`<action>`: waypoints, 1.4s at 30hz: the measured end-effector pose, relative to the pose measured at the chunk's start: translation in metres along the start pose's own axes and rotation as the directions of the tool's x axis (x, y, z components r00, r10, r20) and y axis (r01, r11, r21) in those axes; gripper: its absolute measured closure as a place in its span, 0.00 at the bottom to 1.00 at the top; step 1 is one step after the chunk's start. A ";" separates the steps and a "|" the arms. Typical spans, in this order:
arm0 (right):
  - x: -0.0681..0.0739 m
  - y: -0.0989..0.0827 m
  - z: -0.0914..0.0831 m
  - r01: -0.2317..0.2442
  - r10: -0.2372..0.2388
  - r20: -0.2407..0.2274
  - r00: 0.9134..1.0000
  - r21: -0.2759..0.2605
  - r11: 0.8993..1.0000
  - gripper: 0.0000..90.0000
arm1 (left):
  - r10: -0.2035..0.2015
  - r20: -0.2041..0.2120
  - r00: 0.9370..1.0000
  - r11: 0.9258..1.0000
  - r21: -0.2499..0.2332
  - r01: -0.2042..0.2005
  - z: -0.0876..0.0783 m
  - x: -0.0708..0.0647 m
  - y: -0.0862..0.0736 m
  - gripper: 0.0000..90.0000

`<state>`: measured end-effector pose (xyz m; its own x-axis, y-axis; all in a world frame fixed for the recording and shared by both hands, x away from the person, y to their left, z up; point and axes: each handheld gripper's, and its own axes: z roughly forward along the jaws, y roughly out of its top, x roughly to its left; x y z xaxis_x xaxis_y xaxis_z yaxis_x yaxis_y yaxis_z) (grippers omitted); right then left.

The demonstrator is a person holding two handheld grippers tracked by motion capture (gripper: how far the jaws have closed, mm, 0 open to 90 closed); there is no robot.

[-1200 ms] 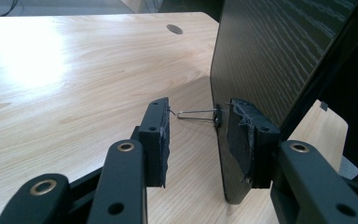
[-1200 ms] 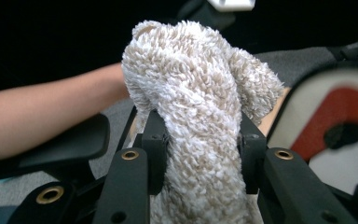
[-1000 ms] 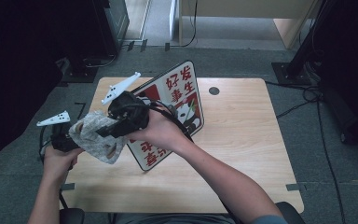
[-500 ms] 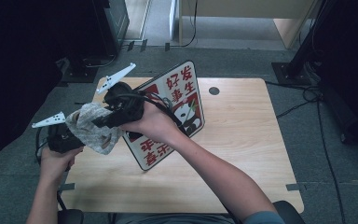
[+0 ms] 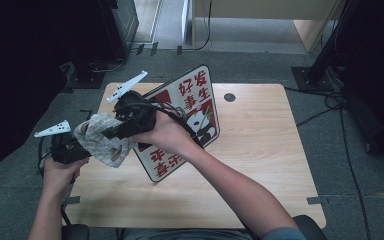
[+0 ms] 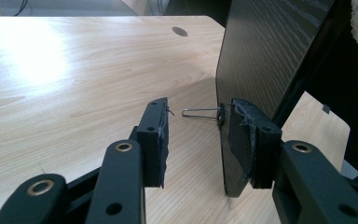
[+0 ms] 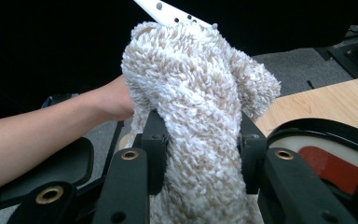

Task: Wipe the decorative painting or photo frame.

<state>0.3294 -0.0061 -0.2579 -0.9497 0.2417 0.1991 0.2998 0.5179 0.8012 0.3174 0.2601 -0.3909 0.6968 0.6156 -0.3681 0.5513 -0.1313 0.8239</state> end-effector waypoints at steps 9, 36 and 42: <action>0.007 0.008 0.013 0.035 -0.035 0.014 0.999 -0.007 0.999 0.72 | -0.011 -0.005 1.000 1.000 -0.014 0.010 -0.003 0.002 -0.001 0.64; -0.002 -0.034 0.020 -0.005 0.005 0.009 1.000 0.026 1.000 0.72 | -0.010 -0.006 1.000 1.000 -0.008 0.010 -0.004 0.004 -0.002 0.65; -0.002 -0.045 0.022 -0.002 0.002 0.005 1.000 0.036 0.999 0.72 | -0.007 -0.005 1.000 1.000 -0.006 0.007 -0.004 0.004 -0.002 0.64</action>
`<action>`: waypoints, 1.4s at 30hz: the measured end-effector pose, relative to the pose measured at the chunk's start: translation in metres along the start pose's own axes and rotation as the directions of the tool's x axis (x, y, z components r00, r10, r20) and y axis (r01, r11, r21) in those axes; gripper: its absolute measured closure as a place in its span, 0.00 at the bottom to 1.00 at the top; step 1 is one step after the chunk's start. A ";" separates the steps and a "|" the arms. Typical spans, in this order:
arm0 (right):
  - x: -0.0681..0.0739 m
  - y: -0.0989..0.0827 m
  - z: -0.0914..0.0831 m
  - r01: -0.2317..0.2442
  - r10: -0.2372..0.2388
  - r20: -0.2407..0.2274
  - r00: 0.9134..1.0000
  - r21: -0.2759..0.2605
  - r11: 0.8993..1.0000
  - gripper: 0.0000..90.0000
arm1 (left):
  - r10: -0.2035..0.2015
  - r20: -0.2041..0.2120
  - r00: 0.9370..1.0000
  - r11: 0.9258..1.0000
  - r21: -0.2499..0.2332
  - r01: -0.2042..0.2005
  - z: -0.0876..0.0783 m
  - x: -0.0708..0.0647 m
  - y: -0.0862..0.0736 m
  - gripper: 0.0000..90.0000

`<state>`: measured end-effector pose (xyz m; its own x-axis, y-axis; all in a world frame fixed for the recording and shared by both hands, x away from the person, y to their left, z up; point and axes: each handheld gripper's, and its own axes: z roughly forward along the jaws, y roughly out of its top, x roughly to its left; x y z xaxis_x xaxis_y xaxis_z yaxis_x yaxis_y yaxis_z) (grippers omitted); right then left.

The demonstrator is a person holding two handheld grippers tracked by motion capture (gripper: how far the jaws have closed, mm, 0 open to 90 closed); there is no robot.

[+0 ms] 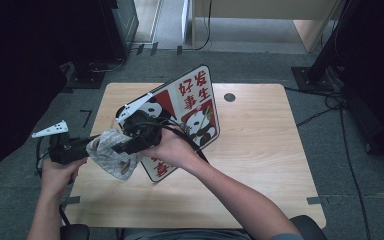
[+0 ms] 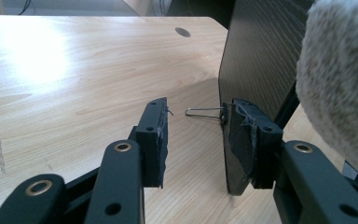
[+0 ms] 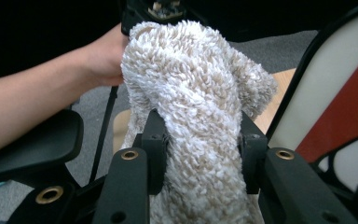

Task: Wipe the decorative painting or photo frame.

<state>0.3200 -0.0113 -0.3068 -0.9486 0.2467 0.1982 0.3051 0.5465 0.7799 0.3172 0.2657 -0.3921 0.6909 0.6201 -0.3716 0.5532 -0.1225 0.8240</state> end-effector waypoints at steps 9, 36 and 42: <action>-0.001 -0.016 0.007 -0.006 0.006 -0.003 1.000 0.015 1.000 0.72 | 0.008 0.006 1.000 1.000 0.005 -0.008 0.001 -0.001 0.000 0.64; -0.004 -0.060 0.025 -0.032 0.032 -0.012 0.999 0.033 0.999 0.72 | 0.039 0.033 0.999 0.999 0.010 -0.040 0.003 -0.013 0.007 0.66; -0.005 -0.070 0.027 -0.044 0.044 -0.012 0.999 0.019 0.999 0.72 | 0.054 0.053 0.997 0.998 0.008 -0.054 0.006 -0.020 0.012 0.68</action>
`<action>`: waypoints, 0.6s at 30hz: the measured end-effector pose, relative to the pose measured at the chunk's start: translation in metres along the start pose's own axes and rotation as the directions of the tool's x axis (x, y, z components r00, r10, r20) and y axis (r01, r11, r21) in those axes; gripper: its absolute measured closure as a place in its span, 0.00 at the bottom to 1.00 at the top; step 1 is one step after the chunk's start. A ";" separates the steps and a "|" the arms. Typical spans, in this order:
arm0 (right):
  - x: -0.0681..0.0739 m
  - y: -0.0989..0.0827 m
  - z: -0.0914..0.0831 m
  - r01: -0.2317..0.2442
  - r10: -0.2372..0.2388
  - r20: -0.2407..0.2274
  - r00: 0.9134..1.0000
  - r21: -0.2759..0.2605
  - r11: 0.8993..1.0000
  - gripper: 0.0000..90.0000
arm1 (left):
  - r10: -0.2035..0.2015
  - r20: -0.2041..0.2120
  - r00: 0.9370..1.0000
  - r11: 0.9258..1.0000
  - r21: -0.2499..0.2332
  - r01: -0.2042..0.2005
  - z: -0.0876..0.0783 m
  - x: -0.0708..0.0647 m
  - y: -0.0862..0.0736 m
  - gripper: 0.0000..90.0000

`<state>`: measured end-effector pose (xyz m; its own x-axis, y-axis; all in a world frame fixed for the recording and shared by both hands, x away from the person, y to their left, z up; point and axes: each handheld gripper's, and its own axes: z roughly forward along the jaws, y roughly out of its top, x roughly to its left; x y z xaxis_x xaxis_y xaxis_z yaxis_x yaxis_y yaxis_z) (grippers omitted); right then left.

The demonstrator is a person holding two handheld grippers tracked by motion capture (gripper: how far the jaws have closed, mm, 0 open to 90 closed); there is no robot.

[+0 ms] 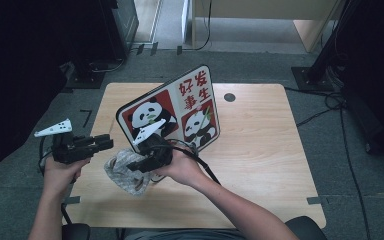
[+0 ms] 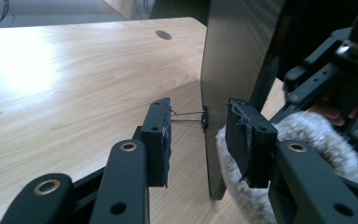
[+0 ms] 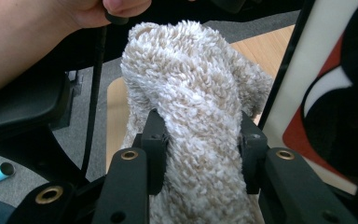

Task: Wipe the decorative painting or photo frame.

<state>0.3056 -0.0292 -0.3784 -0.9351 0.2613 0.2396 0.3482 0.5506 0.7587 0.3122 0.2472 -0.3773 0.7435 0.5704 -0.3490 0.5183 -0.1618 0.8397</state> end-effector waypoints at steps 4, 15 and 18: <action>0.000 -0.005 0.001 0.000 0.000 0.004 1.000 -0.001 1.000 0.72 | 0.018 0.016 1.000 1.000 0.010 -0.018 0.006 -0.007 0.004 0.67; -0.003 -0.022 0.006 0.002 -0.002 0.012 1.000 0.004 1.000 0.72 | 0.053 0.059 0.997 0.998 0.020 -0.055 0.018 -0.020 0.012 0.65; -0.002 -0.026 0.007 0.004 -0.004 0.015 1.000 0.000 1.000 0.72 | 0.061 0.069 0.996 0.998 0.025 -0.063 0.023 -0.024 0.013 0.65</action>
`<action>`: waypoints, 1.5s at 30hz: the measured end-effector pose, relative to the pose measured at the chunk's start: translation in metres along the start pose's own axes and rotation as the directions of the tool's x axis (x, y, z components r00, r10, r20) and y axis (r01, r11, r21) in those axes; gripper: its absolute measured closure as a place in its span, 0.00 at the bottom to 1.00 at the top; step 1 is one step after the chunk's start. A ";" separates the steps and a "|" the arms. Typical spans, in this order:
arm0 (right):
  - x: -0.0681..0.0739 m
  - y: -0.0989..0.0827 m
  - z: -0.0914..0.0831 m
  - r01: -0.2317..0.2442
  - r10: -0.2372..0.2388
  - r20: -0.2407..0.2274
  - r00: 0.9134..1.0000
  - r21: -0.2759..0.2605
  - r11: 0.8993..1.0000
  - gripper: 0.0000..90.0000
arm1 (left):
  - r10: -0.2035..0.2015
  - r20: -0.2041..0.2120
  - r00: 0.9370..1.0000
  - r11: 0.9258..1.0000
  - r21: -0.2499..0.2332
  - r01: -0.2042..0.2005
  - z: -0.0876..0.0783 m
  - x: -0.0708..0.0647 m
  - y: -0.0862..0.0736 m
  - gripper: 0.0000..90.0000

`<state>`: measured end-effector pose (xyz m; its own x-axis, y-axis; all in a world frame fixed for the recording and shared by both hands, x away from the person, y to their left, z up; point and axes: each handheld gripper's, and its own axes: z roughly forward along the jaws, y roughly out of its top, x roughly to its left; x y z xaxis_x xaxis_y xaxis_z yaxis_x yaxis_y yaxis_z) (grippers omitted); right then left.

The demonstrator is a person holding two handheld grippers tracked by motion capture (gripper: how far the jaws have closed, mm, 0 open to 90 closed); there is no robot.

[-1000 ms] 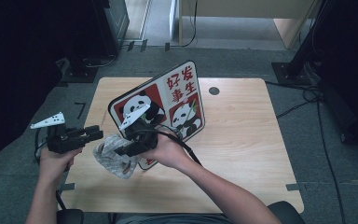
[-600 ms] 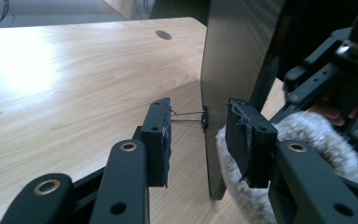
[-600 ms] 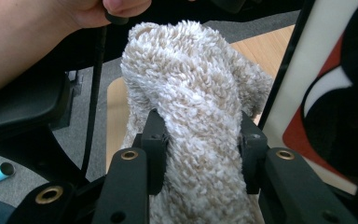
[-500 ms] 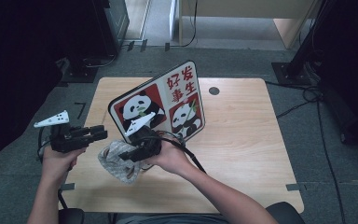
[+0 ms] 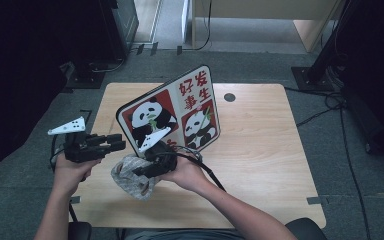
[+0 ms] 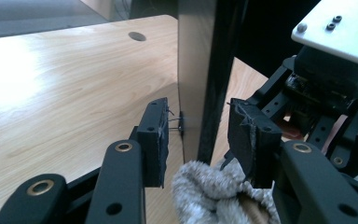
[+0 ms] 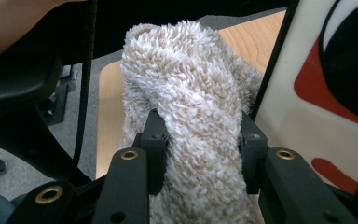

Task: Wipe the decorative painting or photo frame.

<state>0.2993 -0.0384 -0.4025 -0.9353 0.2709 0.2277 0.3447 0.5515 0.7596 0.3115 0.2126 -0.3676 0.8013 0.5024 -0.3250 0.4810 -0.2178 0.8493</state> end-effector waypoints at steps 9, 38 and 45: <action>-0.001 -0.012 0.002 0.003 -0.003 0.003 1.000 0.004 1.000 0.72 | 0.013 0.020 1.000 1.000 0.028 -0.013 0.017 -0.003 0.002 0.68; -0.011 -0.048 0.004 -0.006 0.007 -0.013 1.000 0.018 1.000 0.73 | 0.018 0.042 0.999 0.999 0.029 -0.019 0.032 0.000 0.005 0.86; -0.018 -0.059 0.001 -0.008 0.008 -0.004 1.000 0.028 1.000 0.73 | 0.015 0.037 0.999 1.000 0.027 -0.016 0.032 -0.001 0.004 0.87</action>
<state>0.2955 -0.0746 -0.4521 -0.9329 0.2720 0.2362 0.3540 0.5711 0.7406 0.3246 0.1842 -0.3770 0.8210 0.4678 -0.3274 0.4774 -0.2480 0.8430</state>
